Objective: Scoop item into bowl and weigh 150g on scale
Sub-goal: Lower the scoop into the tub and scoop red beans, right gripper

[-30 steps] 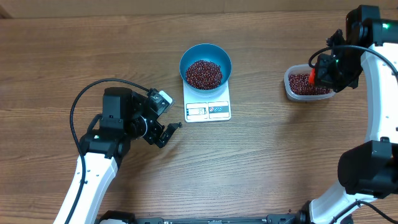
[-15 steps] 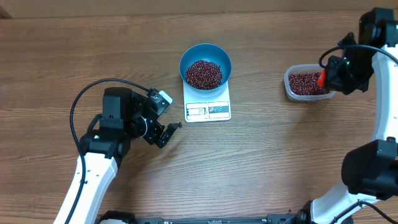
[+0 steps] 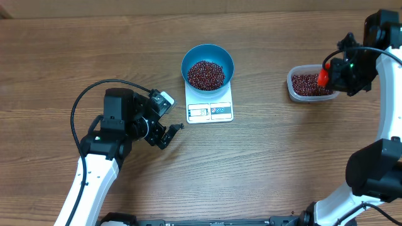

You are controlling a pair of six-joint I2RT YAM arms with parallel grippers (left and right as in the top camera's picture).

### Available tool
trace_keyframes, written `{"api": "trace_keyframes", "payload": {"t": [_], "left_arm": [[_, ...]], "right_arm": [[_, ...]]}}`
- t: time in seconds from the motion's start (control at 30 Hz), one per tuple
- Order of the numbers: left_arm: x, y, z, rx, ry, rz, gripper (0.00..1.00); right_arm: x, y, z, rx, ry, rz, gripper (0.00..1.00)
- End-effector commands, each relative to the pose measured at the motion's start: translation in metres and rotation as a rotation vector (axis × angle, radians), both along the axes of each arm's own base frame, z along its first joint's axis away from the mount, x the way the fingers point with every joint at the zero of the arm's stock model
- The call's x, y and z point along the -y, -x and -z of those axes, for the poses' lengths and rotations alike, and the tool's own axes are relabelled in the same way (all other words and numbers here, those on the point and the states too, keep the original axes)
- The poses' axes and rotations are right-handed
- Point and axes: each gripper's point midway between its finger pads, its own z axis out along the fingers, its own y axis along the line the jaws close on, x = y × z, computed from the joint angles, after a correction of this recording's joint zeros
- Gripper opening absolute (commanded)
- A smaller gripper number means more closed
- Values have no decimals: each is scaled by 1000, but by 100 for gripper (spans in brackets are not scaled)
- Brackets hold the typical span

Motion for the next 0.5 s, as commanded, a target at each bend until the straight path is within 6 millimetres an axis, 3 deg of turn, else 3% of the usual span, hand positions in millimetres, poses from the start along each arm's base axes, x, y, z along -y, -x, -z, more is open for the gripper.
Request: {"api": "trace_keyframes", "payload": {"t": [0.0, 0.27, 0.47], "left_arm": [[0, 0, -1, -1, 3, -7, 99], [0, 0, -1, -1, 3, -7, 100], [0, 0, -1, -1, 3, -7, 100]], "right_arm": [[-1, -1, 8, 23, -6, -37, 4], [2, -12, 48, 57, 6, -63, 4], [1, -2, 75, 16, 1, -61, 4]]}}
